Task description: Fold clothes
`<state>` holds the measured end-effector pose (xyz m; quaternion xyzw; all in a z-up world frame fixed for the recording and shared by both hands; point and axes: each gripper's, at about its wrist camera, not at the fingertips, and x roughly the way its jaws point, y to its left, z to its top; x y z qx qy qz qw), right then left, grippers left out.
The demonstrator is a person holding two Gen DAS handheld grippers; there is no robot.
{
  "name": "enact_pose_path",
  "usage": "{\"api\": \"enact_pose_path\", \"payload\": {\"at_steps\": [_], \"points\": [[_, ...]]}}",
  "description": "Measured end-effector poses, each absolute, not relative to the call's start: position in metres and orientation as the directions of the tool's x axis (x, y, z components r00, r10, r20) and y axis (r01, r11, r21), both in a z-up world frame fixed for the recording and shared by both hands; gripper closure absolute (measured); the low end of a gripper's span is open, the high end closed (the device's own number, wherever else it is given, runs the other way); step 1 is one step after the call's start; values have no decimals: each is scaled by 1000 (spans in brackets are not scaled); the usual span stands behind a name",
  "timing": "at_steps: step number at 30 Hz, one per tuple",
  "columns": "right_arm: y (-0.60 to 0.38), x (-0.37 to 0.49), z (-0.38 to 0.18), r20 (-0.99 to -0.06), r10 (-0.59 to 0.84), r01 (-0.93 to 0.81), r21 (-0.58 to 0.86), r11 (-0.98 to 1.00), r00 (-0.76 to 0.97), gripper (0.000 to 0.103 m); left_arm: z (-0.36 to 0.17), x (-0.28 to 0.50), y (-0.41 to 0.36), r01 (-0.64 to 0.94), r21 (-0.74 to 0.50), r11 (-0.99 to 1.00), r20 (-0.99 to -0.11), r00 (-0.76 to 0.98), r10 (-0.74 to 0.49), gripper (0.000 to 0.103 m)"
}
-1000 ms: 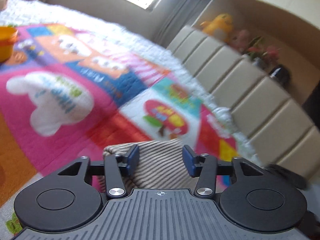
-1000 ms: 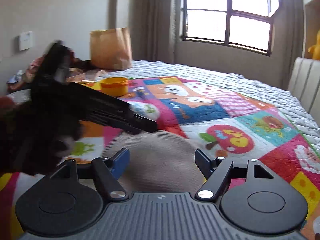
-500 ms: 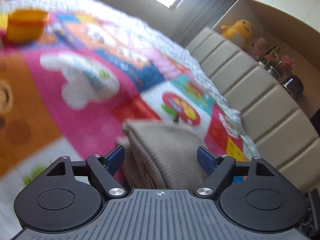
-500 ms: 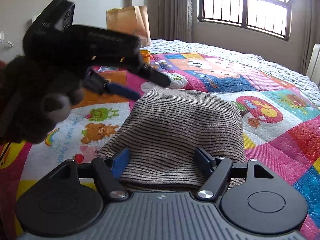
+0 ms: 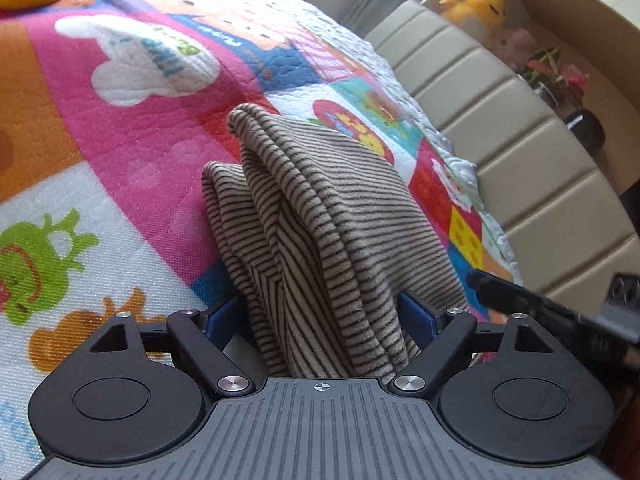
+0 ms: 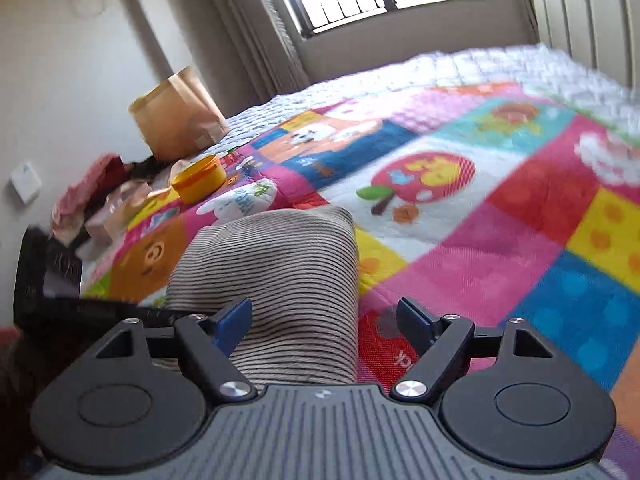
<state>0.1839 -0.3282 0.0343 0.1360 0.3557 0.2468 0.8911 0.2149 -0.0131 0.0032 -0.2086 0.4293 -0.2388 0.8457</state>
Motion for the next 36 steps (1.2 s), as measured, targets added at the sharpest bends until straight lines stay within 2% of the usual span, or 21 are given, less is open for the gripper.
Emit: {"api": "enact_pose_path", "payload": {"at_steps": [5, 6, 7, 10, 14, 20, 25, 27, 30, 33, 36], "points": [[-309, 194, 7, -585, 583, -351, 470, 810, 563, 24, 3, 213, -13, 243, -558, 794, -616, 519, -592, 24], [-305, 196, 1, -588, 593, -352, 480, 803, 550, 30, 3, 213, -13, 248, -559, 791, -613, 519, -596, 26], [-301, 197, -1, -590, 598, -351, 487, 800, 543, 32, 2, 213, -11, 253, -566, 785, -606, 518, -604, 28], [-290, 201, 3, -600, 585, -343, 477, 809, 545, 32, -1, 215, -3, 265, -592, 761, -580, 516, -630, 34], [-253, 223, 11, -591, 606, -375, 477, 795, 532, 32, -2, 221, 27, 252, -627, 737, -543, 537, -646, 36], [-164, 267, 15, -571, 651, -459, 463, 758, 500, 34, 12, 244, 114, 197, -541, 817, -547, 656, -520, 36], [-83, 308, 6, -572, 658, -534, 399, 745, 490, 33, 15, 262, 177, 133, -486, 864, -563, 708, -426, 37], [-75, 314, 3, -570, 652, -531, 394, 750, 500, 28, 24, 258, 190, 146, -449, 881, -551, 731, -402, 37], [-79, 305, 4, -569, 625, -535, 345, 771, 534, 24, 49, 246, 202, 188, -410, 892, -478, 789, -386, 39], [-83, 288, 13, -569, 594, -570, 249, 783, 568, 24, 72, 249, 199, 258, -428, 866, -385, 815, -434, 39], [-76, 264, 31, -534, 555, -610, 89, 787, 638, 24, 78, 275, 182, 312, -427, 849, -359, 803, -476, 39]]}}
